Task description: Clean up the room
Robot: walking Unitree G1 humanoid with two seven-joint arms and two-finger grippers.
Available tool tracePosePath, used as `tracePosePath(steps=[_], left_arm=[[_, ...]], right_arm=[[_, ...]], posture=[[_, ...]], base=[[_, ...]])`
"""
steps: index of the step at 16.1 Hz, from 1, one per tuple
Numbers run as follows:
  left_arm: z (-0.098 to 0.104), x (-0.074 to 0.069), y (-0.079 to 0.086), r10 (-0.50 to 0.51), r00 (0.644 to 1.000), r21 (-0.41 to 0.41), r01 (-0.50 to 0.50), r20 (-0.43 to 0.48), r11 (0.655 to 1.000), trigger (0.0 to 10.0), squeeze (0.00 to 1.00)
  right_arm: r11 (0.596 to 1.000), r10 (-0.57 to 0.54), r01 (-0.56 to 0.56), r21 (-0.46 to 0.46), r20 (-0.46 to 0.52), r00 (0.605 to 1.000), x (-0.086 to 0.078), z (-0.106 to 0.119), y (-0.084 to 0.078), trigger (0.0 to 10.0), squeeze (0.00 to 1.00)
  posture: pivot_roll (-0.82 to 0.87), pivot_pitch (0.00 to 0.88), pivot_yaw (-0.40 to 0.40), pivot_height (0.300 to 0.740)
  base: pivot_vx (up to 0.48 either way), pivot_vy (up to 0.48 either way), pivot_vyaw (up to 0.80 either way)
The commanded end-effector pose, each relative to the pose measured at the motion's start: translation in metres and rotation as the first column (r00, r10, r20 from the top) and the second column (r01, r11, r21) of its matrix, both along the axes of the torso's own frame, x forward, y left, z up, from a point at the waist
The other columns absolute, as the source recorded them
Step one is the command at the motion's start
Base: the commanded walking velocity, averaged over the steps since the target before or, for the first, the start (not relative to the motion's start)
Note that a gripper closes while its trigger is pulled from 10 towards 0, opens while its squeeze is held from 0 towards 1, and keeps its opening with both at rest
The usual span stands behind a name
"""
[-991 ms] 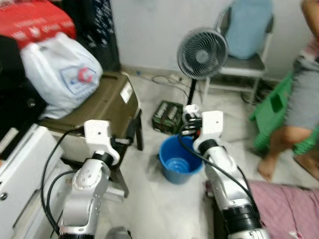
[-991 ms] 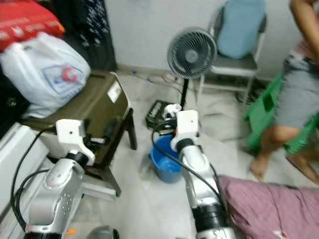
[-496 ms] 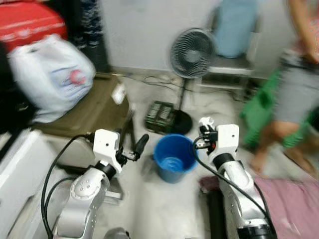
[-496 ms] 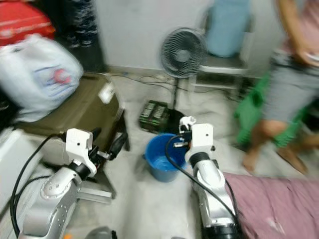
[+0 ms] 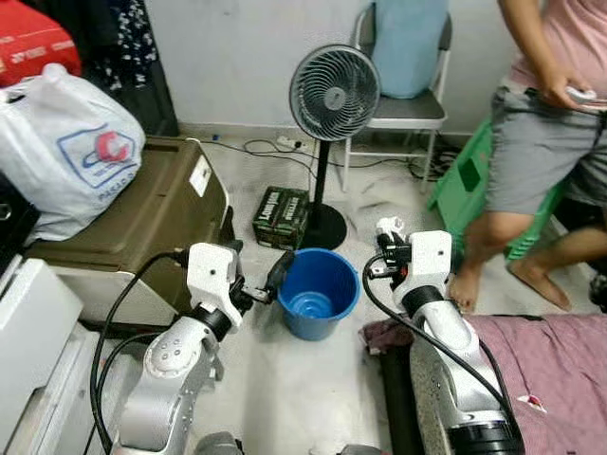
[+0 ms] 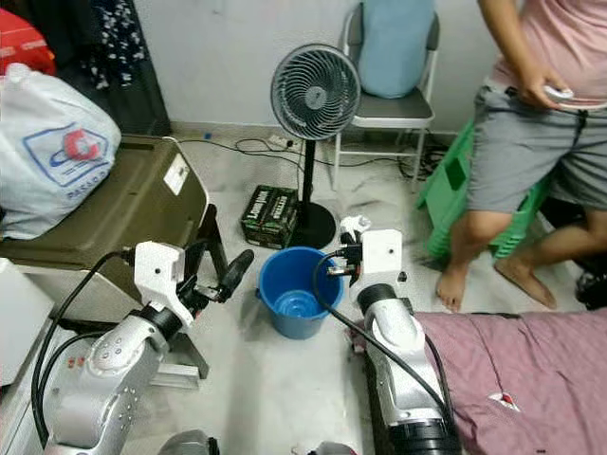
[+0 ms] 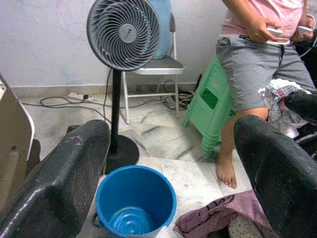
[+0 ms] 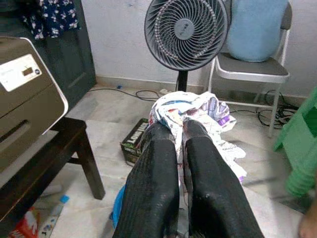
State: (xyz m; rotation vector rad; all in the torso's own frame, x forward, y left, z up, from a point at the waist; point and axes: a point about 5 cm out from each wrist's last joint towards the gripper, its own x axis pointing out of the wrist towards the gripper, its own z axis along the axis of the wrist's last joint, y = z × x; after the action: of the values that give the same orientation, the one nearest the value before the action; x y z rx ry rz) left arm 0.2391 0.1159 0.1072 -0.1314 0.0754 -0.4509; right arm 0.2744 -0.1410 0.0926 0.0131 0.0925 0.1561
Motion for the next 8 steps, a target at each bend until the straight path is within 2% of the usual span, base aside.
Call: tracePosePath(steps=[1,8], left_arm=[[0.0045,0.0000,0.0002,-0.001,1.000,-0.006,0.001,0.018,1.000,10.0,0.00],[0.0053,0.0033,-0.0020,-0.007,1.000,-0.014,0.007,0.017,1.000,10.0,0.00]], right_arm=[[1.000,0.002,-0.002,-0.001,-0.002,1.000,0.0018,0.0013,-0.0002,10.0,0.00],[1.000,0.017,-0.017,-0.001,0.000,1.000,0.0028,0.0023,0.0027,10.0,0.00]], posture=[[0.00,0.000,-0.036,0.740],[-0.01,0.000,-0.036,0.740]], base=[[0.281,0.000,0.00],[0.286,0.000,0.00]])
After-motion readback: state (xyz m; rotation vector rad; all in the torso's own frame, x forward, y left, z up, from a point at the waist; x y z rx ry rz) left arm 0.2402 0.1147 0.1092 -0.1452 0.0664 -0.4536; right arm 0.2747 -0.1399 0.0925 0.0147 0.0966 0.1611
